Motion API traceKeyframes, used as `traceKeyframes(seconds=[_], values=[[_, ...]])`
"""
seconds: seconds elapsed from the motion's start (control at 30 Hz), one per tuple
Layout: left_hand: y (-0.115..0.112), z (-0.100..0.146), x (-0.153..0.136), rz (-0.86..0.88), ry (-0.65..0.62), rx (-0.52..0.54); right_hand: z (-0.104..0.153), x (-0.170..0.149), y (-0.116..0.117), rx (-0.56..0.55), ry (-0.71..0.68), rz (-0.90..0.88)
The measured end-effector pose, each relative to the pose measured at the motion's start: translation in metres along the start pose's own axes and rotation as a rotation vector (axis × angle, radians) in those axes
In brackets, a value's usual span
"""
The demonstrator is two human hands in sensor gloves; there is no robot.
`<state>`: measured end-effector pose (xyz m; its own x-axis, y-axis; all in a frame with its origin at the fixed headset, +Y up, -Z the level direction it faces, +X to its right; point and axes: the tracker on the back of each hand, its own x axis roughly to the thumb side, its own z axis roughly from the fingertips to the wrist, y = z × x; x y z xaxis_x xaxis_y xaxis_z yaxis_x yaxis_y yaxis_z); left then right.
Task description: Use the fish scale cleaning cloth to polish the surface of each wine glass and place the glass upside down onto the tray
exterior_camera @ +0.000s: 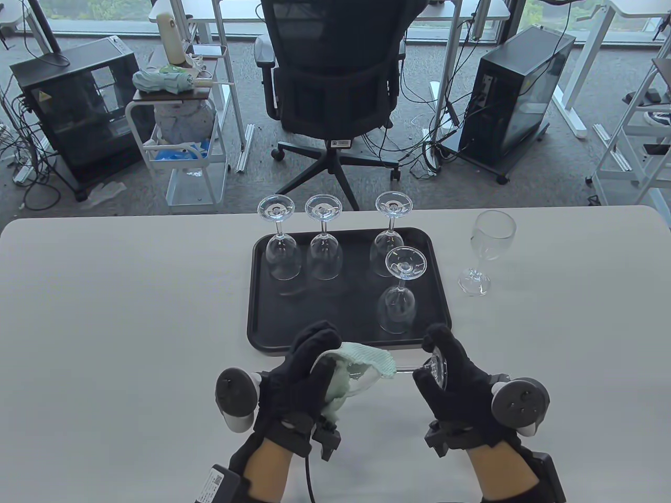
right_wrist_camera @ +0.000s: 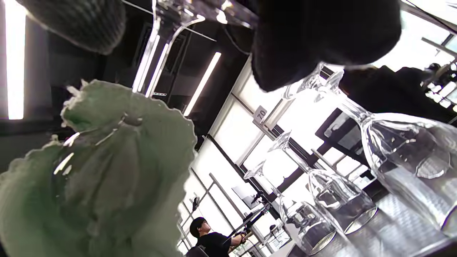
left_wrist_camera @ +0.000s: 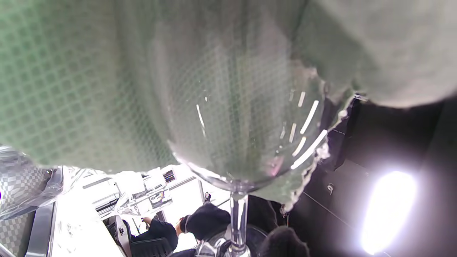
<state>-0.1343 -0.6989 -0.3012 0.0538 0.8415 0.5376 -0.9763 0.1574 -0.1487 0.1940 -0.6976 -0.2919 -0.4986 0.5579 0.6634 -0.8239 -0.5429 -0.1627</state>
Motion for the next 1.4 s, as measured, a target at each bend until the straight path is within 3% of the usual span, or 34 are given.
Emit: traceKeyframes(seconds=[0.13,0.33,0.5,0.57,0.63,0.73,0.9,1.1,1.3,1.4], values=[[0.002,0.0,-0.002,0.053,0.041,-0.014,0.001,0.006,0.0,-0.046,-0.128,0.127],[0.003,0.001,-0.004,0.066,0.033,0.008,0.0,0.002,0.001,-0.039,0.125,-0.169],[0.026,0.002,-0.005,0.082,0.018,0.15,-0.006,0.014,-0.014,-0.147,0.169,-0.063],[0.037,0.002,-0.004,0.096,0.014,0.202,-0.016,0.026,-0.016,-0.133,0.171,0.095],[0.045,0.002,-0.004,0.12,0.013,0.219,-0.03,0.039,-0.006,-0.066,0.156,0.35],[0.052,0.003,-0.003,0.145,0.012,0.243,-0.059,0.059,0.028,0.027,0.046,0.611],[0.055,0.005,-0.005,0.161,0.018,0.248,-0.102,0.076,0.083,0.152,0.075,0.813],[0.055,0.004,-0.005,0.167,0.017,0.244,-0.132,0.071,0.121,0.237,0.173,0.946],[0.056,0.004,-0.004,0.187,0.006,0.248,-0.15,0.067,0.132,0.269,0.239,0.939],[0.058,0.005,-0.004,0.199,0.005,0.255,-0.155,0.064,0.131,0.313,0.316,0.83]])
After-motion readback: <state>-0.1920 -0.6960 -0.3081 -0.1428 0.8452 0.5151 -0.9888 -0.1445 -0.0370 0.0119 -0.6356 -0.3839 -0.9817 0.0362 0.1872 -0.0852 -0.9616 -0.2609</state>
